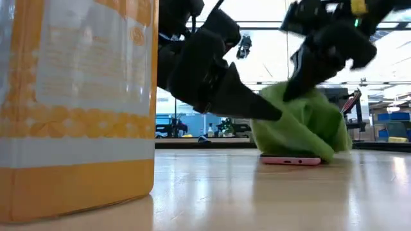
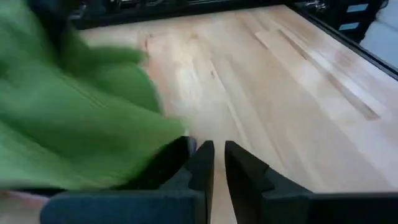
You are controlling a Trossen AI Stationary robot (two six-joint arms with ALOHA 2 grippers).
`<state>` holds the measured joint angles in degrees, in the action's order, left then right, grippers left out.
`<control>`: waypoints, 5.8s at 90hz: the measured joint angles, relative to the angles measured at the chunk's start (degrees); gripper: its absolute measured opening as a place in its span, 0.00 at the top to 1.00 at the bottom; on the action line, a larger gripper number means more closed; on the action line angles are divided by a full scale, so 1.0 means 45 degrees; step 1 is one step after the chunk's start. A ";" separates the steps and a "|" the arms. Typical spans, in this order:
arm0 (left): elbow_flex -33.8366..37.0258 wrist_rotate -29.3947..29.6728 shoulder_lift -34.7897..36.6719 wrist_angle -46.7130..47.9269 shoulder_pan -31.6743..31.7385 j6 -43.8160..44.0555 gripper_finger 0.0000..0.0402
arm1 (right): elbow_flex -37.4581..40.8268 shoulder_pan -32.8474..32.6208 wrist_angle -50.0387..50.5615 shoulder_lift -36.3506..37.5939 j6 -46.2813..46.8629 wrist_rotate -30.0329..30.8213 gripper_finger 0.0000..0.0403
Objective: Apply microfiber cloth
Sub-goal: Wipe the back and front of the cellphone using the microfiber cloth
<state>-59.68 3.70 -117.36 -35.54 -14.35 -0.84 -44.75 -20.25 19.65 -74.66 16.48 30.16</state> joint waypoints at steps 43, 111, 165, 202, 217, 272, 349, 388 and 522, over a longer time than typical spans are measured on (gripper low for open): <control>-0.1698 0.0417 -0.1942 0.1074 0.0257 0.0372 0.94 | 0.1889 -0.0031 -0.0020 0.2177 0.1856 0.0506 1.00; -0.1489 0.0418 -0.1860 0.1242 0.0272 0.0793 0.94 | 0.3642 -0.1148 -1.2535 -0.6383 0.4456 0.1945 1.00; -0.1458 0.0427 -0.1879 0.1256 0.0267 0.1072 0.94 | 0.4891 -0.1419 -0.8855 -0.4368 0.6195 0.5289 1.00; -0.1453 0.0350 -0.1884 0.1232 0.0262 0.1072 0.94 | 0.3504 -0.1656 -1.2461 -0.6222 0.3384 0.2882 1.00; -0.1448 0.0340 -0.1884 0.1206 0.0262 0.1072 0.94 | 0.2813 -0.1414 -1.2626 -0.7019 0.2719 0.2759 1.00; -0.1426 0.0205 -0.1913 0.1481 0.0117 0.1434 0.94 | 0.4680 0.0804 -0.8484 -0.3549 0.1334 0.3824 1.00; -0.1555 0.0659 -0.2134 -0.1011 0.1047 0.0505 0.94 | 0.6308 -0.2275 -0.5762 -0.0001 0.8031 0.5857 1.00; -0.1637 0.0661 -0.2986 -0.1055 0.1146 0.1306 0.94 | 0.5242 -0.2356 -1.2616 -0.5263 0.5986 0.3442 1.00; -0.1535 0.0525 -0.2875 -0.0584 0.1039 0.1310 0.94 | 0.6017 -0.1350 -1.4069 -0.4836 0.5171 0.2455 1.00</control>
<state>-66.59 6.07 -130.30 -38.17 -9.67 5.06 -17.68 -26.33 -43.66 -96.42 39.75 41.20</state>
